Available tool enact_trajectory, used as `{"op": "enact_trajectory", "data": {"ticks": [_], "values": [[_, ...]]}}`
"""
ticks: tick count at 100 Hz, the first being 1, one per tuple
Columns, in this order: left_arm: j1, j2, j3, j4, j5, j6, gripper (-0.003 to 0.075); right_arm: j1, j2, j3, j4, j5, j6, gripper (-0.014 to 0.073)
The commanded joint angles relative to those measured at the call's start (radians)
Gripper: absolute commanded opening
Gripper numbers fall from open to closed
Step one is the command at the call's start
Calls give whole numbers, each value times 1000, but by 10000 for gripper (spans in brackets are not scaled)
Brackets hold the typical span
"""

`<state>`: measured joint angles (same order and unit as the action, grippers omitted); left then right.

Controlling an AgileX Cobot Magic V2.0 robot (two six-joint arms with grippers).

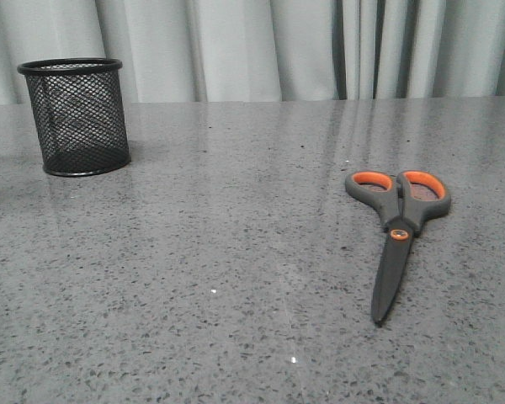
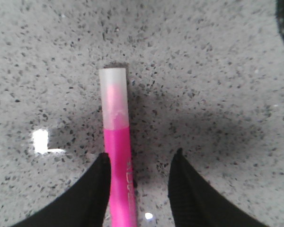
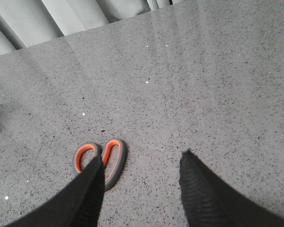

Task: Put pen and scissors into bin

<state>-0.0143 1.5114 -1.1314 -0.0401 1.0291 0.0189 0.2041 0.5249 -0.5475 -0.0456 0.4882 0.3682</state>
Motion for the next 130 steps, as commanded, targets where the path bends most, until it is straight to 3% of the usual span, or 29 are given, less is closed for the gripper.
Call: {"op": "enact_trajectory", "data": {"ticks": [1, 20, 27, 34, 36, 55, 65, 76, 90, 105, 130], "values": [[-7, 0, -32, 5, -19, -8, 231, 0, 11, -39, -2, -60, -10, 328], [-7, 48, -32, 7, -23, -6, 195, 0, 11, -39, -2, -60, -10, 328], [-7, 58, -32, 9, -29, 5, 130, 0, 11, -39, -2, -60, -10, 328], [-7, 58, -32, 9, -53, 25, 8, 0, 11, -39, -2, -60, -10, 328], [-7, 53, -32, 6, -68, 27, -20, 0, 11, -39, -2, -60, -10, 328], [-7, -78, -32, -130, -350, 60, -19, 0, 11, -39, -2, -60, -10, 328], [-9, -181, -32, -360, -552, 233, -18, 0, 11, -39, -2, -62, -10, 328], [-43, -243, -32, -732, -747, 502, -18, 0, 11, -39, -2, -85, -10, 328], [-129, -231, -32, -1055, -798, 845, -18, 0, 11, -39, -2, -127, -10, 328], [-208, -169, -32, -1164, -819, 1013, -18, 0, 13, -39, -2, -140, -10, 328], [-217, -43, -32, -1170, -838, 1022, -18, 0, 13, -39, -2, -116, -10, 328]]}}
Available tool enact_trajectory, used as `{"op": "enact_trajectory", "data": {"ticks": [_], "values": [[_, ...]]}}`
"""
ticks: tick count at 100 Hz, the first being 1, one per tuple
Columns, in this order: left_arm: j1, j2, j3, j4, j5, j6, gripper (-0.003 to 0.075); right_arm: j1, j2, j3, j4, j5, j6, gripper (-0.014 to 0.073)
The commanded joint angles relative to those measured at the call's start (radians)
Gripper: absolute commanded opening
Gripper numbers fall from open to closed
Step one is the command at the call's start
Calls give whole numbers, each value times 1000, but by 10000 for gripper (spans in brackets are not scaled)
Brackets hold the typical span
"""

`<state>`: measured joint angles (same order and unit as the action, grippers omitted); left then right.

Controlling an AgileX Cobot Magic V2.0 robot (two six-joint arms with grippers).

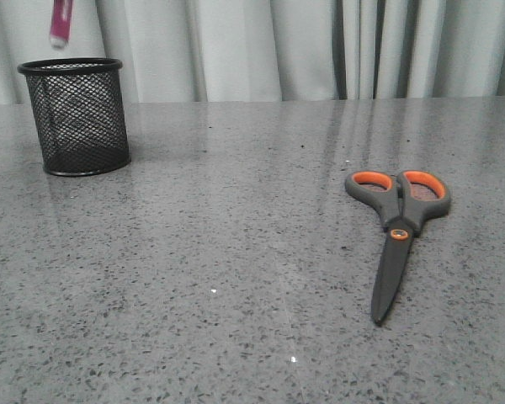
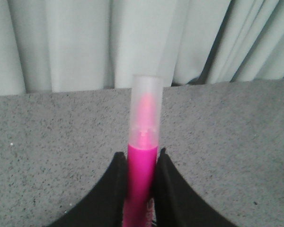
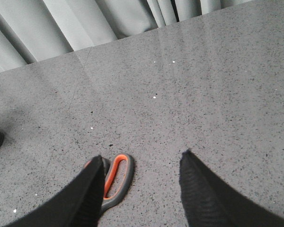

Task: Put pen and scissors into bin

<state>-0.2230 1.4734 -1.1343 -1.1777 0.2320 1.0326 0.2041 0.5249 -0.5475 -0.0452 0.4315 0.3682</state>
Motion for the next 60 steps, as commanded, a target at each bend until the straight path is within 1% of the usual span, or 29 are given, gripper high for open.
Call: {"op": "enact_trajectory", "data": {"ticks": [1, 11, 30, 38, 47, 48, 51, 52, 56, 60], "values": [[-8, -1, -29, -32, -41, 8, -18, 0, 13, -39, -3, -60, -10, 328], [-8, 18, -29, -32, -69, 9, -18, 0, 13, -39, -3, -49, -10, 328], [-8, 45, -27, -30, -43, 9, -16, 0, 13, -39, -3, -49, -10, 328], [-8, 49, -27, -30, -34, 9, 15, 0, 13, -39, -3, -49, -10, 328], [-8, 49, -27, -30, -34, 9, 111, 0, 13, -39, -3, -49, -10, 328], [-8, 49, -27, -30, -34, 9, 137, 0, 13, -39, -3, -49, -10, 328], [-8, 49, -27, -30, -34, 9, 176, 0, 13, -39, -3, -49, -10, 328], [-8, 49, -27, -30, -34, 9, 176, 0, 13, -39, -3, -49, -10, 328], [-8, 49, -27, -30, -34, 9, 250, 0, 13, -39, -3, -49, -10, 328], [-8, 49, -27, -30, -34, 9, 302, 0, 13, -39, -3, -49, -10, 328]]}}
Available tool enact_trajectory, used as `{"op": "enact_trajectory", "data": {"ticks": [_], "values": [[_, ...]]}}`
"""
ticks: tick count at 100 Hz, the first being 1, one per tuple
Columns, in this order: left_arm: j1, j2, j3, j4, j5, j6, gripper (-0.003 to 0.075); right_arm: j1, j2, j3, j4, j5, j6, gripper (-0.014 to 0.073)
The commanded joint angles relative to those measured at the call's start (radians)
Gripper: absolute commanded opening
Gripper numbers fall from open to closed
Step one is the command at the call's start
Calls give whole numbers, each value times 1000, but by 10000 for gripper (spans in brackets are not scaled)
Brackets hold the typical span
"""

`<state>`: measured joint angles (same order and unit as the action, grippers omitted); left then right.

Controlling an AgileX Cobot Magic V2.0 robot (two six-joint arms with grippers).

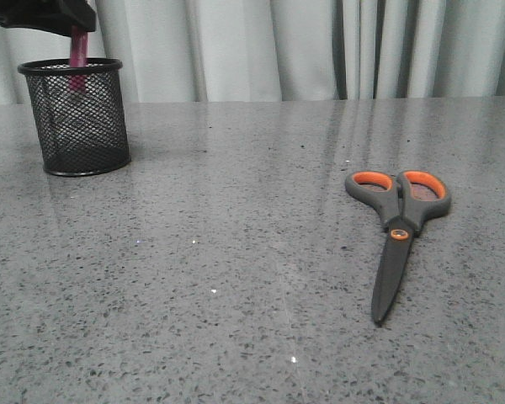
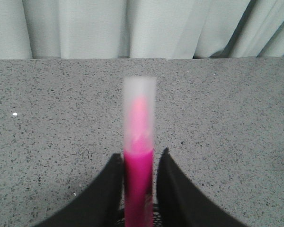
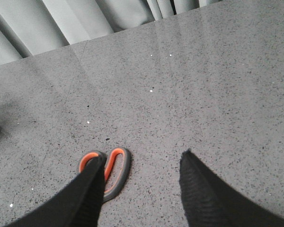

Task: Put pen and scissors into bin

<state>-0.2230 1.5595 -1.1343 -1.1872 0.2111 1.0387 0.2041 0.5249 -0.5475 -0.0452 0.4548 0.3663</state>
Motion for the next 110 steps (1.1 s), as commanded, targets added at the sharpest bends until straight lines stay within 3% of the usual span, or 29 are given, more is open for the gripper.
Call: {"op": "enact_trajectory", "data": {"ticks": [1, 10, 24, 39, 53, 74, 93, 110], "values": [[-8, -37, -27, -21, -13, 2, 312, 0, 13, -39, -3, -72, -8, 328], [-8, -55, -27, -21, -13, 2, 406, 0, 13, -39, -3, -79, -8, 328], [-8, -153, -27, -4, -9, 2, 411, 0, 13, -68, -3, -138, -11, 328], [-8, -332, -27, 33, 46, 2, 395, 33, 66, -226, 9, -106, -64, 328], [-8, -502, -27, 66, 161, 2, 366, 164, 222, -426, 53, 31, -181, 328], [-10, -677, -25, 80, 278, 2, 346, 391, 520, -608, 34, 193, -173, 327], [-48, -779, -12, 90, 291, 2, 344, 422, 744, -675, 6, 455, -47, 332], [-109, -830, 18, 115, 294, 2, 344, 422, 798, -671, -63, 550, 55, 348]]}}
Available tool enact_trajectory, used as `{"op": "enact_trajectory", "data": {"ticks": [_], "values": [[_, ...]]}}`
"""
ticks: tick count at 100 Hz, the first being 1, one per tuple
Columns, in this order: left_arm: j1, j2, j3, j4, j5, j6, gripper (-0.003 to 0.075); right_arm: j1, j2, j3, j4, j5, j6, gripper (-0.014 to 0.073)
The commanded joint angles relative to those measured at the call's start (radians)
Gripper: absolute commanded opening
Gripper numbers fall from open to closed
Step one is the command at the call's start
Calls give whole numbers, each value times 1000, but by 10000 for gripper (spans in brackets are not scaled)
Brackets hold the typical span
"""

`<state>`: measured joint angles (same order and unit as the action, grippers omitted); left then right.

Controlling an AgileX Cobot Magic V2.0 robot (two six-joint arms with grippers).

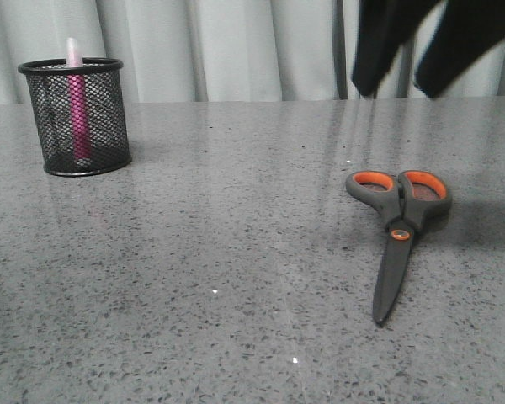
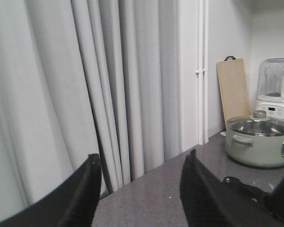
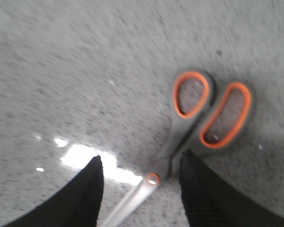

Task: Put pen and scissors into bin
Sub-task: 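Lower the right gripper onto the scissors handles and grasp them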

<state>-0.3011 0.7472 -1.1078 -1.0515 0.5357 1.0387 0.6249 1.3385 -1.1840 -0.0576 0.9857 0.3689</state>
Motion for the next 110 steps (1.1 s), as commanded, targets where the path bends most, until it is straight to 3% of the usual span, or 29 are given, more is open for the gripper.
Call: {"op": "enact_trajectory", "data": {"ticks": [1, 18, 40, 71, 101, 110], "values": [[-35, -18, -6, -21, -31, 2, 344, 2, -12, -34, -56, 21, 60, 351], [-74, -34, 5, -21, -31, -4, 344, -2, 3, -9, -52, 15, 119, 477], [-135, -33, 5, -21, -33, -4, 344, -2, 70, 13, 11, -17, 187, 475], [-169, -39, 5, -21, -21, -4, 344, -2, 166, 13, 12, -2, 247, 391], [-169, -50, 5, -21, -18, -4, 344, -4, 251, 14, 12, -3, 251, 387], [-169, -50, 5, -21, -18, -4, 344, -4, 273, 14, 12, -8, 251, 322]]}}
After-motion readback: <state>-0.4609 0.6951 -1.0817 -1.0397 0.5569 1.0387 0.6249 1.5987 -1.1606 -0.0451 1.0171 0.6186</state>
